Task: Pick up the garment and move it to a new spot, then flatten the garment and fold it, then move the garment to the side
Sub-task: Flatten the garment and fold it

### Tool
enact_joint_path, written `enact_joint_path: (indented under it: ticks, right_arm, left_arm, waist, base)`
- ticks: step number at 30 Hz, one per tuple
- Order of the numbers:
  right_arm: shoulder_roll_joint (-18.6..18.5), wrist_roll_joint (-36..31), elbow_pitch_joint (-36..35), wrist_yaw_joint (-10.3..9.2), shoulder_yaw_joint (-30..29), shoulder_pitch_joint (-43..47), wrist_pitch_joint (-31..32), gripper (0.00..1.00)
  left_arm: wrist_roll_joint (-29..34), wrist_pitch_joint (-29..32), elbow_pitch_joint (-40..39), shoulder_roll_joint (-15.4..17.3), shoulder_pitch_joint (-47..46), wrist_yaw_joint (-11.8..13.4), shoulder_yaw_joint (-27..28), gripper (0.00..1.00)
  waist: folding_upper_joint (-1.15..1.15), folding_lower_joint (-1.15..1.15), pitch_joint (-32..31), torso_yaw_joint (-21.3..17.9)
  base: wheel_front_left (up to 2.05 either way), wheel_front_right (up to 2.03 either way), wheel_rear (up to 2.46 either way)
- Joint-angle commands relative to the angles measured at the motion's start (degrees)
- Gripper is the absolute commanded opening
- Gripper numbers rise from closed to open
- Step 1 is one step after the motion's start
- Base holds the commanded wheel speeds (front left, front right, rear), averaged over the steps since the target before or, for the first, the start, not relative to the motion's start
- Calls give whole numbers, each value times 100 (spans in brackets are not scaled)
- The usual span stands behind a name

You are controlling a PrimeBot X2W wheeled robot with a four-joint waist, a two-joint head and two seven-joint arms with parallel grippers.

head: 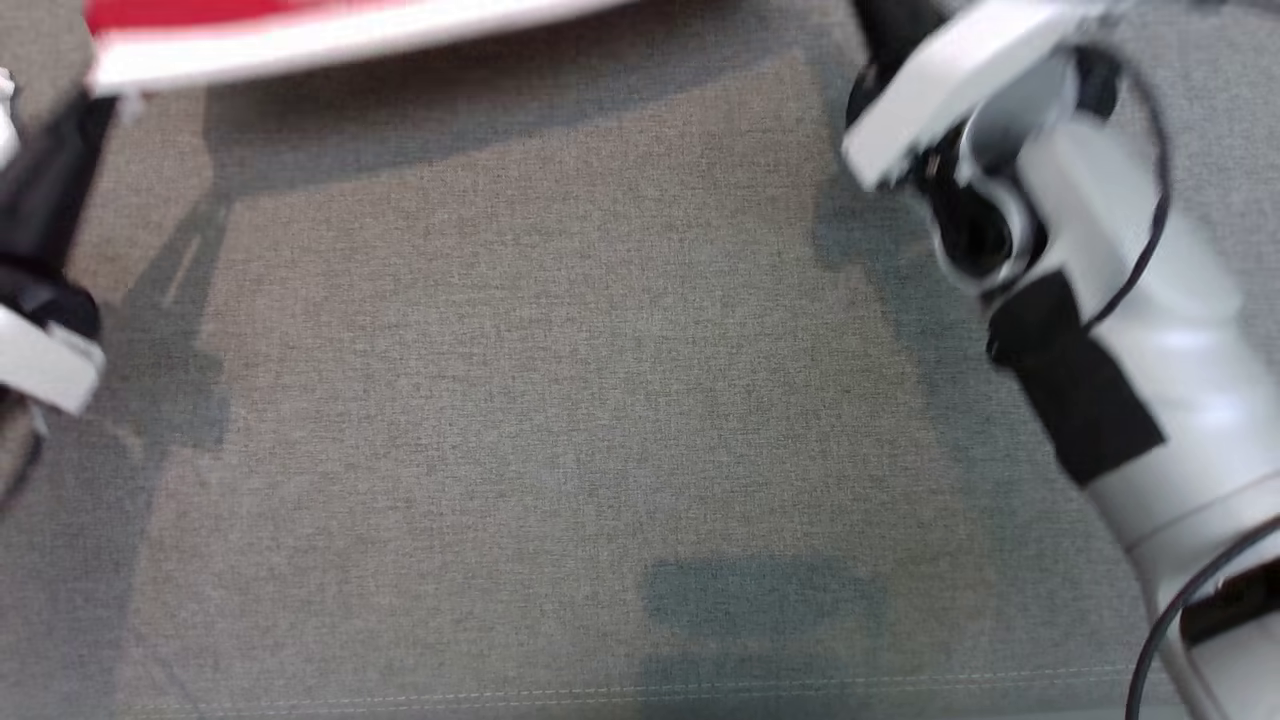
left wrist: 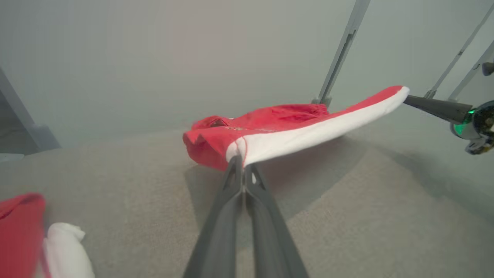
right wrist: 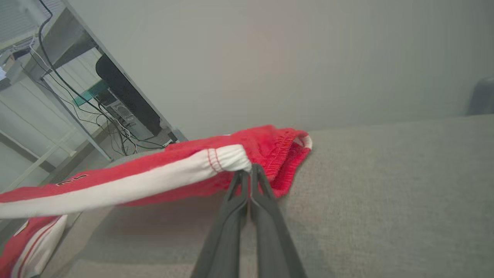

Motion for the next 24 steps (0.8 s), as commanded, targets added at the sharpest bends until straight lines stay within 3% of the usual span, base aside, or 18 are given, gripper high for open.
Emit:
enact_joint_path:
  ticks: [1,5,11,24]
  right_arm:
    - [106,76,-136,-10,31,203,56,0]
    - [106,83,-214,-10,124,779,324,0]
    - [90,-209,-631,-10,-155,1769,524,0]
    - [-202,-290,-2256,-10,-745,3690,1243,0]
  left_arm:
    - [79,-26,18,326,94,26,300,0]
    - [218,-26,243,-20,854,26,502,0]
    - [1008,-27,505,-591,1752,26,921,0]
    - [1769,-27,593,-1553,2880,26,1766,0]
  waist:
    - [0,0,6,9]
    - [0,0,-96,69]
    - [0,0,-505,105]
    - [0,0,-1286,93]
  base:
    - [0,0,0]
    - [0,0,0]
    - [0,0,0]
    - [0,0,0]
